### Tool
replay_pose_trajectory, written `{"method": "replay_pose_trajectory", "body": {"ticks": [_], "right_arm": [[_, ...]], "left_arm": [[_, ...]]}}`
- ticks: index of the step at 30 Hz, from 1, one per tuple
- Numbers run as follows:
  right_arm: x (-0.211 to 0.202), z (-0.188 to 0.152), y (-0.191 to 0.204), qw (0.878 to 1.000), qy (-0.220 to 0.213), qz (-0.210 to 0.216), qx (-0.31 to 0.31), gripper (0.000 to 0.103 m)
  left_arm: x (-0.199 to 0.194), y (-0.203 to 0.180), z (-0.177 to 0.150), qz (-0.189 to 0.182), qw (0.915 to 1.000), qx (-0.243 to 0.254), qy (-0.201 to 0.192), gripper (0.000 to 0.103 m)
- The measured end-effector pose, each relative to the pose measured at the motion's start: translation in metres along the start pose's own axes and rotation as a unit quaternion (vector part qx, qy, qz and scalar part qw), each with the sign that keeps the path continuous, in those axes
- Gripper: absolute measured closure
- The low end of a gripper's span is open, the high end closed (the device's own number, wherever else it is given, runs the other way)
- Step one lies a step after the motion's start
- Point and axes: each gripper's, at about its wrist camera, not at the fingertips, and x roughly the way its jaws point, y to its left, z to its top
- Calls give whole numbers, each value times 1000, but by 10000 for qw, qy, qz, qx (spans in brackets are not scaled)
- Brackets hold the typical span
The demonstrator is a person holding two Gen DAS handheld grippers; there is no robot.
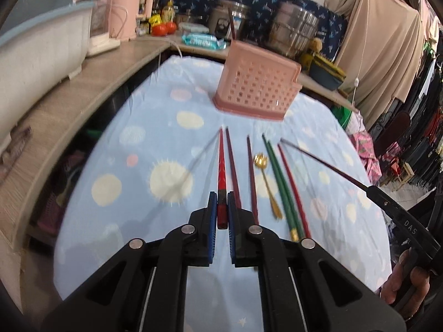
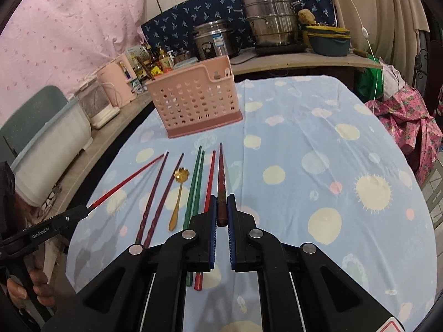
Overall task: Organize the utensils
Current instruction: 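Lift the dark-red chopstick with the right tool and insert it into the pink holder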
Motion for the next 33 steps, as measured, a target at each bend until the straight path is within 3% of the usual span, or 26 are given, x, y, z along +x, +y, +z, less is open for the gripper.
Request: {"method": "replay_pose_trajectory", "body": {"ticks": [10,21,27,33], "right_arm": [[-14,70,-5,9974,-715,74,1,96],[-15,139,-8,9922,-1235,174,34,96],[-18,179,3,9867,-1558,454,2,96],[-21,225,20,9761,-2076,643,-41,96]], "left_arm": [[-21,-13,78,19,9964,162,-836,96],[-22,-31,150,13,9896,329,-1397,96],[-40,-50,186,-130,9818,491,-1830,96],[-58,-73,230,-349,9687,560,-2393,96]]}}
